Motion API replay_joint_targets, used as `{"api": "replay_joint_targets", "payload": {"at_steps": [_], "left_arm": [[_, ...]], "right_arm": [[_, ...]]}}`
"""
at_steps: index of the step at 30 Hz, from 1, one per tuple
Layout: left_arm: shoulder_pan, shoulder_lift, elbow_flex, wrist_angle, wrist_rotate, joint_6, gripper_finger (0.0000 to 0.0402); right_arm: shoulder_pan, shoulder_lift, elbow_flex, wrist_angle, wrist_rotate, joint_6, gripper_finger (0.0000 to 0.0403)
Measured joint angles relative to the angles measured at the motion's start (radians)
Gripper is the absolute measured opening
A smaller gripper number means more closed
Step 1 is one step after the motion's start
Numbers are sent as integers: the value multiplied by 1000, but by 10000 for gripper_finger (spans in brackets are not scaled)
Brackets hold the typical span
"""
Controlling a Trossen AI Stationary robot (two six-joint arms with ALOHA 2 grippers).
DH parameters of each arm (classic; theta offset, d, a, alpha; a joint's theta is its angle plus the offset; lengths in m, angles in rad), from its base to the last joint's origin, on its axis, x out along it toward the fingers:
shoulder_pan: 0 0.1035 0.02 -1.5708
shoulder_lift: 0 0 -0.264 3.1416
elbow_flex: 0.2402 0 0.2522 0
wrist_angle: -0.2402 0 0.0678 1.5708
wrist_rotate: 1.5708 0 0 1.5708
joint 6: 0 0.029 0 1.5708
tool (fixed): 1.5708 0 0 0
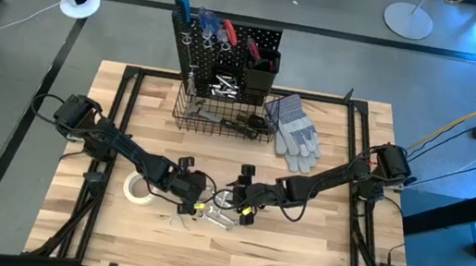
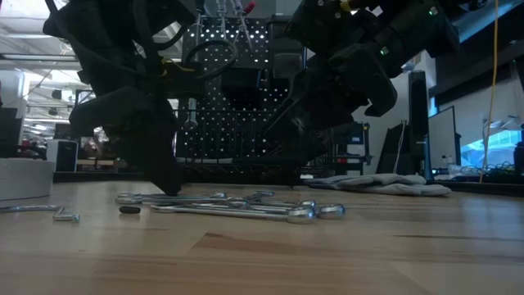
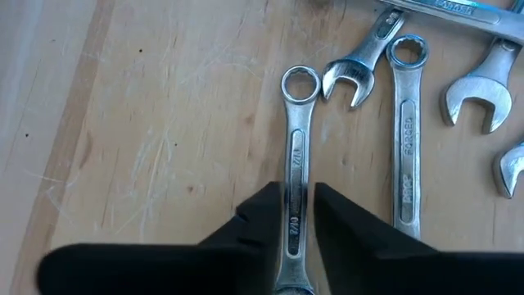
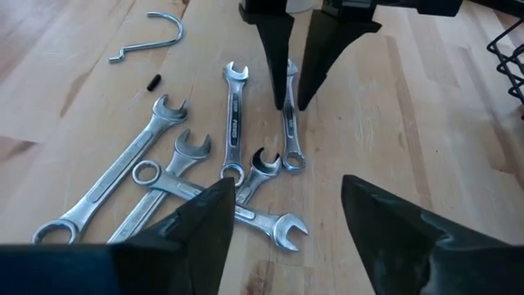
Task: Hang tools onto peg board
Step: Hang the wrench on the peg board
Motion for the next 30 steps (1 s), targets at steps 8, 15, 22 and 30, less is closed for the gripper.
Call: {"api": "replay_joint_targets", "payload": {"at_steps": [8, 15, 22, 30], "left_arm": [[-10, -48, 46, -119, 29, 3, 111], [-69, -145, 3, -143, -84, 12, 98], [-137, -278, -225, -13, -175, -44, 90], [-146, -473, -372, 131, -178, -89, 88]], "right_arm": [[0, 0, 0, 49, 30, 3, 232], [-57, 0, 0, 115, -5, 155, 225], [-100, 100, 113, 34, -82, 231, 155], [-111, 253, 350, -260, -91, 201, 70]]}}
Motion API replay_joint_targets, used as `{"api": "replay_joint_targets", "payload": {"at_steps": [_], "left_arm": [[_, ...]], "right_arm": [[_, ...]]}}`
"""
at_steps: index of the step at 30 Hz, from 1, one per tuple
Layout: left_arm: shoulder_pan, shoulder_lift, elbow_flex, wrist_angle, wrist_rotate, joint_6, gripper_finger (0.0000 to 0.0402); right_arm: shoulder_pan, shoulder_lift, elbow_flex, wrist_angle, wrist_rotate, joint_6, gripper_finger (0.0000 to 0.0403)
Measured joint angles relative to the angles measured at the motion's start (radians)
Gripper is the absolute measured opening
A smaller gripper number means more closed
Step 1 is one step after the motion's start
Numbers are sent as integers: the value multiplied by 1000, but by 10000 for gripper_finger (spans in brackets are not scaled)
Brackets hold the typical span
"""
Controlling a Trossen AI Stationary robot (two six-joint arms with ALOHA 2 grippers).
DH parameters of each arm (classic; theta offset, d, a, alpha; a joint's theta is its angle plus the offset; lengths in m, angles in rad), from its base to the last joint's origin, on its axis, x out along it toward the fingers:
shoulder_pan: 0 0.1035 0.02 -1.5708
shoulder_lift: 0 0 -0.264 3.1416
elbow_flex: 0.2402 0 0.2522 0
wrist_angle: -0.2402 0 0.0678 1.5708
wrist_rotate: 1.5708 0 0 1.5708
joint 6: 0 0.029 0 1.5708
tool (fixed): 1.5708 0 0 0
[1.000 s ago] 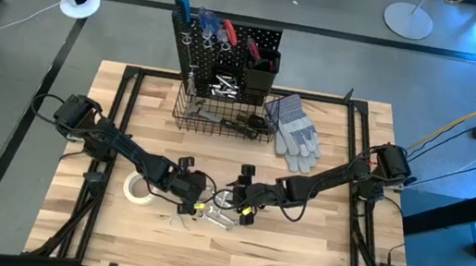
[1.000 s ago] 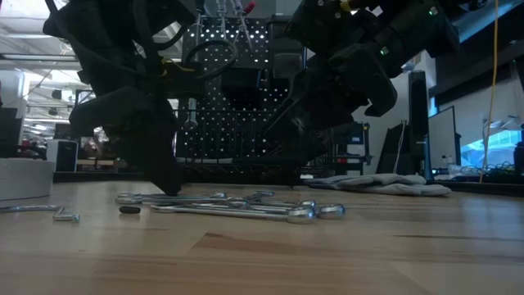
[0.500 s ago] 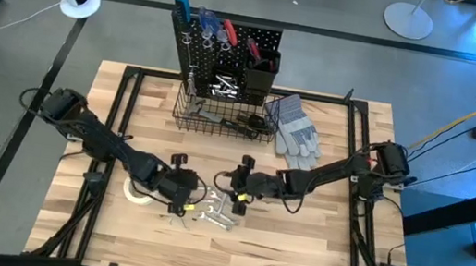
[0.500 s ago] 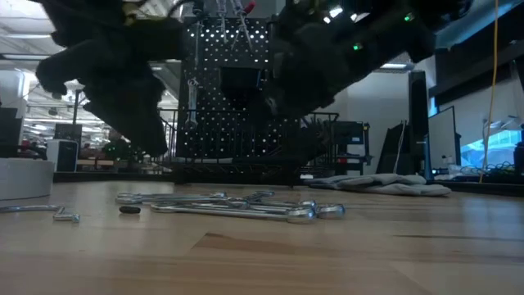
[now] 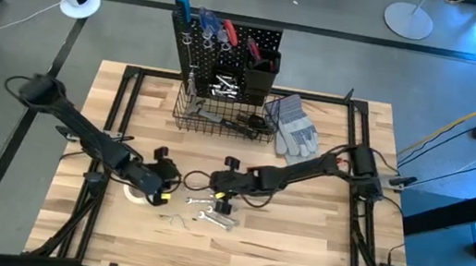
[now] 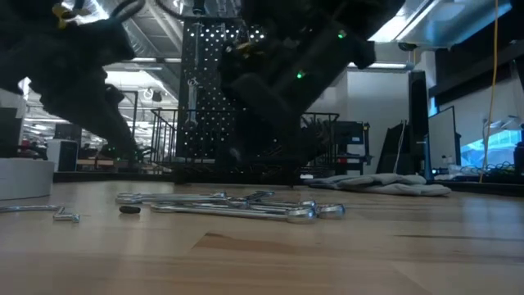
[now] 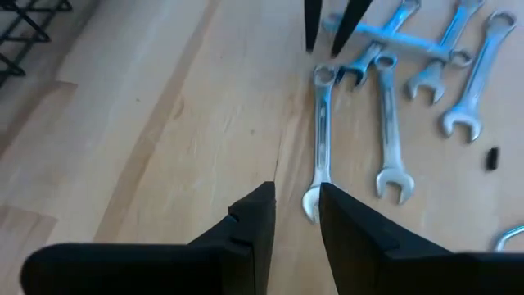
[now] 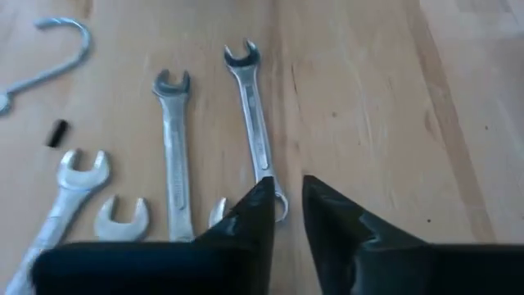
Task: Hang tools onto peg board
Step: Hang the wrench on the peg board
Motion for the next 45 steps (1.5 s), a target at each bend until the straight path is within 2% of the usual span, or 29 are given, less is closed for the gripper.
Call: {"api": "replay_joint_targets", "payload": {"at_steps": [6, 10, 19, 25, 30, 45], "left_arm": [[0, -29, -6, -2, 0, 3, 88], [0, -23, -6, -4, 0, 2, 88], [0, -23, -6, -3, 0, 1, 88], [0, -23, -6, -3, 0, 2, 88], [0, -23, -6, -4, 0, -2, 88], [0, -23, -5, 0, 0, -56, 88]], "right_arm": [[-1, 42, 19, -18, 5, 0, 20], [-5, 42, 8, -22, 6, 1, 5], [-5, 42, 8, -8, -12, -1, 22], [-4, 42, 40, -10, -3, -23, 23], [-4, 42, 44, -36, -43, -25, 23], [-5, 53, 6, -37, -34, -24, 24]]}}
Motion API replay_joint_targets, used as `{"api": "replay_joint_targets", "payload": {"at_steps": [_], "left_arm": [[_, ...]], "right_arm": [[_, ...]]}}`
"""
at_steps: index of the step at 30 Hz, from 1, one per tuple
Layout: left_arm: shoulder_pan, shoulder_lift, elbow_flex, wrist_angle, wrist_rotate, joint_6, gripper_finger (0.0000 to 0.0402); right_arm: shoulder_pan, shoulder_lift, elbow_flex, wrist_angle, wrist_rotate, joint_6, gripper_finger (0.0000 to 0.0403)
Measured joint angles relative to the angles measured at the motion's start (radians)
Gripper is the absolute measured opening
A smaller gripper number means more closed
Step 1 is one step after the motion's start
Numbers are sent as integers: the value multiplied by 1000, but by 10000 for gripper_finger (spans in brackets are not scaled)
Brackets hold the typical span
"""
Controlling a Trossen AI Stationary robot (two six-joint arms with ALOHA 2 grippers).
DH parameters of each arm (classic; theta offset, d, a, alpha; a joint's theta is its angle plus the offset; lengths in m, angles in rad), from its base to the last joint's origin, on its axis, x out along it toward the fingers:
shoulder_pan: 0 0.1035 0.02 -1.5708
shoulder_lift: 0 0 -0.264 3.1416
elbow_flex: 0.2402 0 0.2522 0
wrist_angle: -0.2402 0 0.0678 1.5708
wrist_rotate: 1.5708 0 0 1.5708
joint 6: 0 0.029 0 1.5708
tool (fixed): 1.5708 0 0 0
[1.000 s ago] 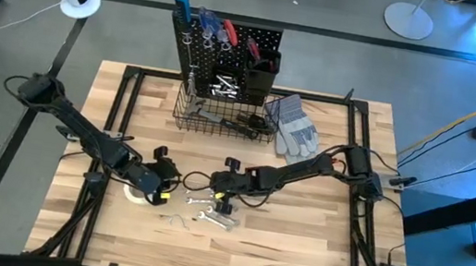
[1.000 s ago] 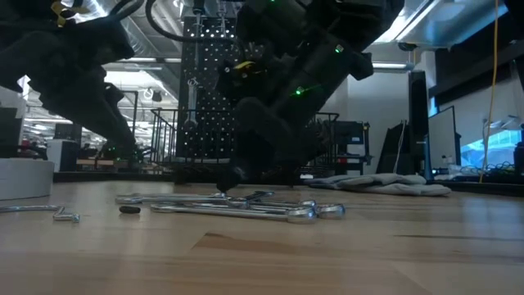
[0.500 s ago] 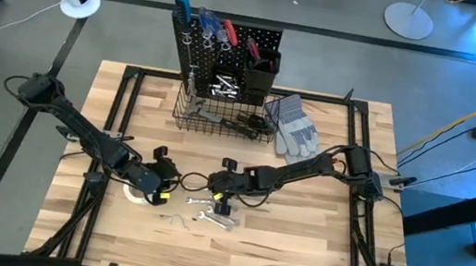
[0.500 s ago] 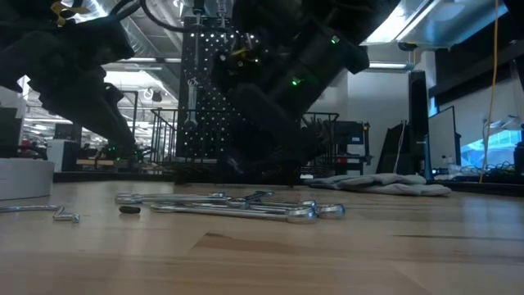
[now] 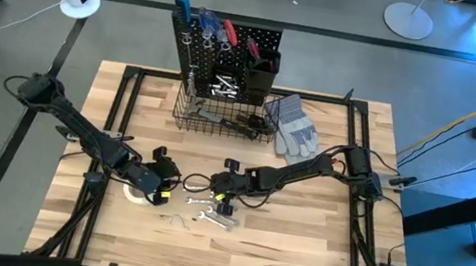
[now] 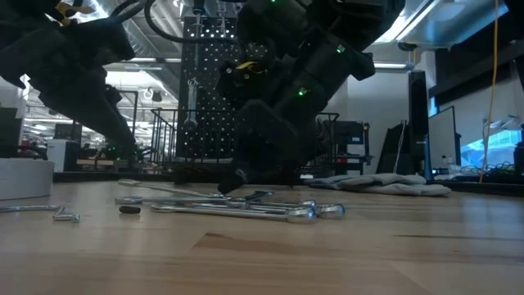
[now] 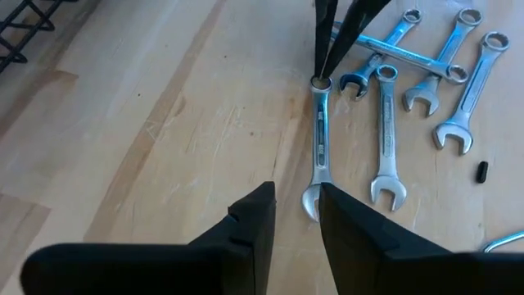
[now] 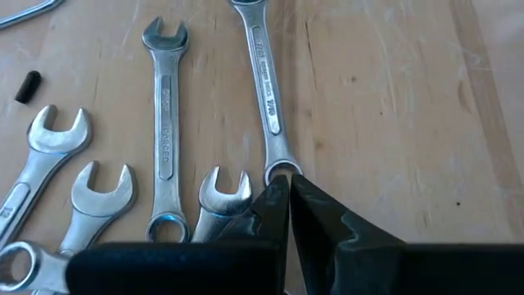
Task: Hang tools onto peg board
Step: Hang the wrench on the peg board
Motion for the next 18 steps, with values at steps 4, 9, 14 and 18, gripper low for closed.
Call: {"api": "replay_joint_targets", "payload": {"at_steps": [4, 9, 14, 18], "left_arm": [[0, 6, 0, 32, 20, 7, 95], [3, 53, 1, 140, 30, 52, 139], [38, 130, 1, 217, 30, 52, 178], [88, 203, 14, 233, 99, 45, 183]], "right_arm": [[0, 1, 0, -2, 0, 0, 24], [0, 2, -2, 8, -1, 0, 24], [0, 4, -2, 8, -2, 0, 24], [0, 4, -3, 8, -2, 0, 24]]}}
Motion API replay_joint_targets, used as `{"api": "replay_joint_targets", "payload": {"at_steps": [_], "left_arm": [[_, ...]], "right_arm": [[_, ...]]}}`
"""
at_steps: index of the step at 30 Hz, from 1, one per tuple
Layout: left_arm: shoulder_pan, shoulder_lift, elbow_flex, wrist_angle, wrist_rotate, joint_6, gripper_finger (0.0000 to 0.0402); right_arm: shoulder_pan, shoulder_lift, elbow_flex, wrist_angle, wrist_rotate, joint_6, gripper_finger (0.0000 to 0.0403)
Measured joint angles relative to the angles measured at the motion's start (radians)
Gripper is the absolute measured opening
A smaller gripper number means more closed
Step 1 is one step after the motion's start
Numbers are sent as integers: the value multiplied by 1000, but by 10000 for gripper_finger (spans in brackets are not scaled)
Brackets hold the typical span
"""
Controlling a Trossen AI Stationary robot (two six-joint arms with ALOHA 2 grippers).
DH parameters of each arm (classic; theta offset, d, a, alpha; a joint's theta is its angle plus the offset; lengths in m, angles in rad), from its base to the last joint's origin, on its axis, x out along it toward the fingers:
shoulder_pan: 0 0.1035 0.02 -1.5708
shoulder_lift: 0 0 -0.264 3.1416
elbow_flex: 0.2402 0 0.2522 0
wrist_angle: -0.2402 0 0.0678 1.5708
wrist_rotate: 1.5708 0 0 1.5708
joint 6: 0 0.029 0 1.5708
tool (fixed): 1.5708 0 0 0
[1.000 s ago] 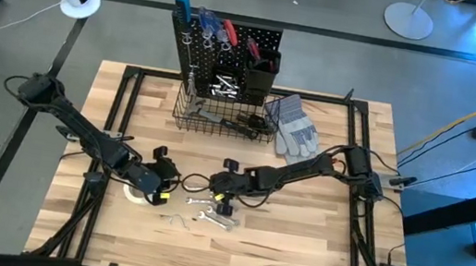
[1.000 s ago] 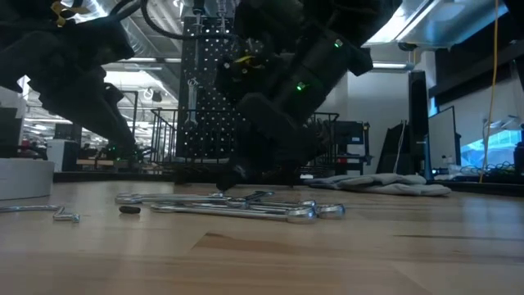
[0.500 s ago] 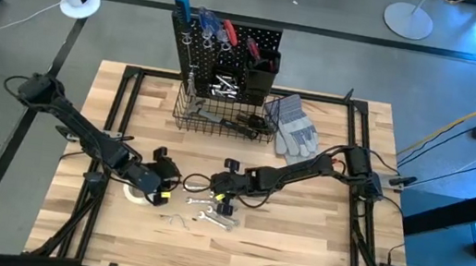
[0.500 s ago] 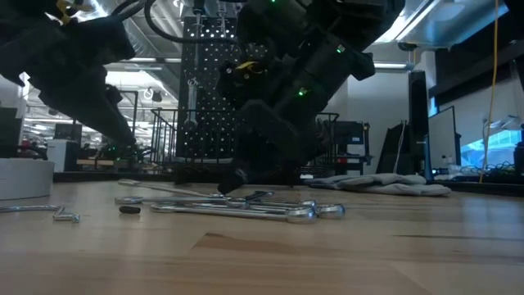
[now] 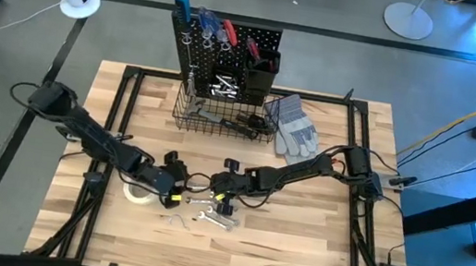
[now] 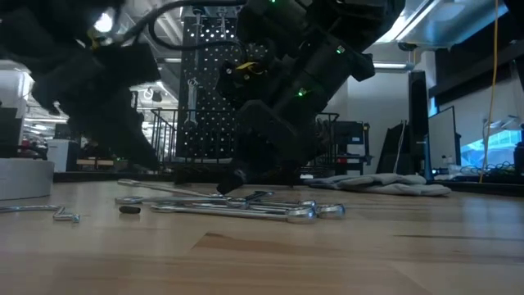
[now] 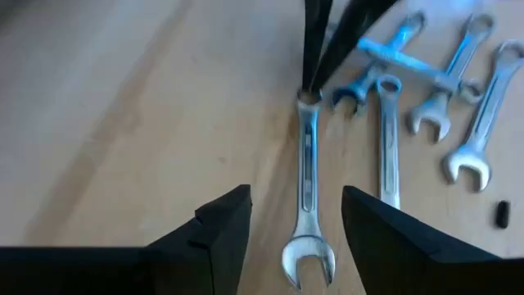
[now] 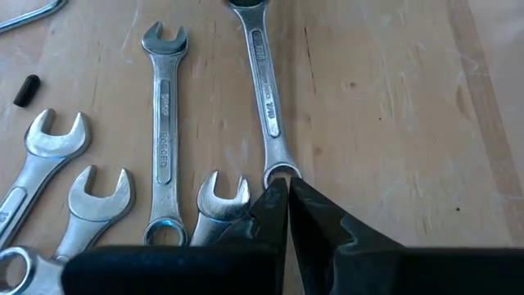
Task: Hang tools onto peg board
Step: Hang the wrench on the peg board
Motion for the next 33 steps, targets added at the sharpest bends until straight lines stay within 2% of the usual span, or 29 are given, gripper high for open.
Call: {"api": "replay_joint_targets", "payload": {"at_steps": [3, 10, 15, 19, 25, 33], "left_arm": [[31, 52, 32, 0, 61, 6, 179], [61, 163, 83, -5, 120, 81, 165], [68, 205, 108, -70, 117, 81, 150], [78, 206, 111, -91, 122, 89, 115], [78, 207, 110, -94, 123, 137, 27], [75, 208, 110, -99, 115, 143, 26]], "right_arm": [[0, 0, 0, 0, 0, 0, 24], [0, 1, 0, 0, 0, 0, 24], [0, 1, -1, 0, 0, 0, 24], [0, 1, -1, 0, -1, 0, 24], [0, 2, -1, 4, -1, 0, 24], [1, -30, -7, -40, 18, -18, 24]]}}
